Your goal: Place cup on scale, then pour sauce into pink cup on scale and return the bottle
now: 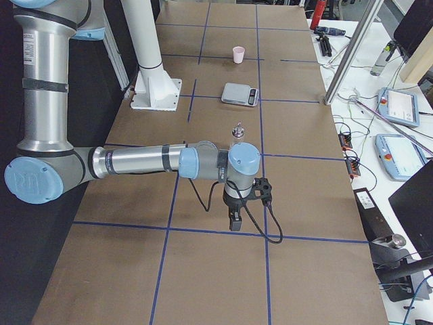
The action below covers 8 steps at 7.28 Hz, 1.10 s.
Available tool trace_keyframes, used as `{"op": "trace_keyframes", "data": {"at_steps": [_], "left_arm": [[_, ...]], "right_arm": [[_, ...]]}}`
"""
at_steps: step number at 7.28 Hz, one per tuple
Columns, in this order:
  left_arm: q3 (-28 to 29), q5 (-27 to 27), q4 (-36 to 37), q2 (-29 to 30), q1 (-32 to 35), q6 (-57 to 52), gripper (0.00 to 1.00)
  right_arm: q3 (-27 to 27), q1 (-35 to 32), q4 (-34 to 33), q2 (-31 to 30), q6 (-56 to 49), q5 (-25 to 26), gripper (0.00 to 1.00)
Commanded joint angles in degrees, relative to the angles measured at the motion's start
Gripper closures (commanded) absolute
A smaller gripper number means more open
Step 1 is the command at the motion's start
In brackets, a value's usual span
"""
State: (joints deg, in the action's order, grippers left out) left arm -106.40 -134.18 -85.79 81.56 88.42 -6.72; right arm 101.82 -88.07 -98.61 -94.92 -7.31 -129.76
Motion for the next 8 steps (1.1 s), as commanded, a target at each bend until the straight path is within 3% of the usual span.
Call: {"op": "trace_keyframes", "data": {"at_steps": [1, 4, 6, 8], "left_arm": [[-0.65, -0.12, -0.08, 0.0, 0.0, -0.13, 0.0], [-0.74, 0.41, -3.39, 0.09, -0.17, -0.13, 0.0], [-0.31, -0.04, -13.91, 0.17, -0.44, -0.13, 0.0], [0.05, -0.21, -29.79, 0.7, -0.44, -0.13, 0.0]], "right_arm": [[2.4, 0.0, -0.17, -0.26, -0.07, 0.55, 0.0], [3.03, 0.61, -0.09, 2.44, 0.8, 0.21, 0.0], [6.09, 1.58, 1.92, 4.21, 0.9, 0.38, 0.0], [5.85, 1.5, 9.1, 5.01, 1.07, 0.3, 0.0]]}}
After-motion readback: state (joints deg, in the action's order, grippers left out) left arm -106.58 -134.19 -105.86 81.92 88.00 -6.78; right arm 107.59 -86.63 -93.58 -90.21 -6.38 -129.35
